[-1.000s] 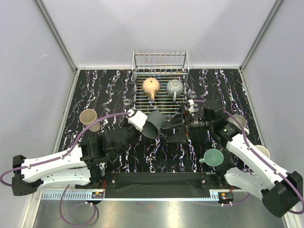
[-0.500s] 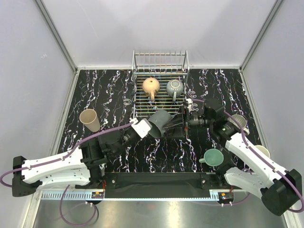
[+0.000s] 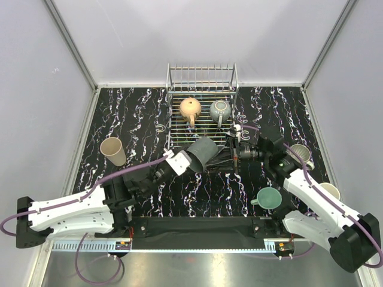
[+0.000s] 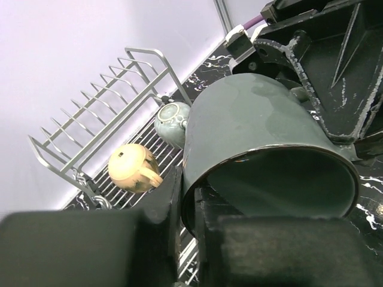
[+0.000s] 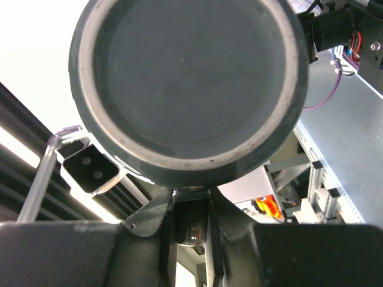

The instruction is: Load the cups into the dish rack

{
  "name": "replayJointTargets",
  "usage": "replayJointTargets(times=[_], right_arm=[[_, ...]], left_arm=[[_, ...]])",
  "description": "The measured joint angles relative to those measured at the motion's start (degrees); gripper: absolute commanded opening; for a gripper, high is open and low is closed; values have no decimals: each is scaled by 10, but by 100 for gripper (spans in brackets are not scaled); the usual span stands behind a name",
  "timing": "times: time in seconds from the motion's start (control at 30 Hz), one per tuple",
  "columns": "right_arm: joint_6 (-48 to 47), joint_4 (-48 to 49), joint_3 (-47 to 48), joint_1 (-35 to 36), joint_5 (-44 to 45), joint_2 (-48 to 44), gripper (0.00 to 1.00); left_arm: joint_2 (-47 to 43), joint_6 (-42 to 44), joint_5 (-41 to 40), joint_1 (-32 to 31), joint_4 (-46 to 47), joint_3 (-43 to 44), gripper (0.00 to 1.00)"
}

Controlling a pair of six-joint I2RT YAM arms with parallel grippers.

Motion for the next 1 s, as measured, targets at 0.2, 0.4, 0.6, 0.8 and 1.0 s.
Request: replayJointTargets(times=[0.2, 0.4, 0.6, 0.8, 1.0], right_arm=[[-73, -95, 23, 1, 64, -3, 0], [-264, -263, 134, 1, 202, 22, 0], [-436, -317, 196, 8, 382, 108, 0], [-574, -315, 210, 69, 606, 221, 0], [-631, -300, 242, 96, 709, 308, 0]], left_arm=[[7, -45, -18, -2, -35, 32, 99], [-64, -177, -101, 3, -145, 40, 99], [-123, -325, -156, 60, -274, 88, 99], [-81, -373, -139, 174, -361, 165, 99], [13, -386, -18, 297, -395, 224, 99]])
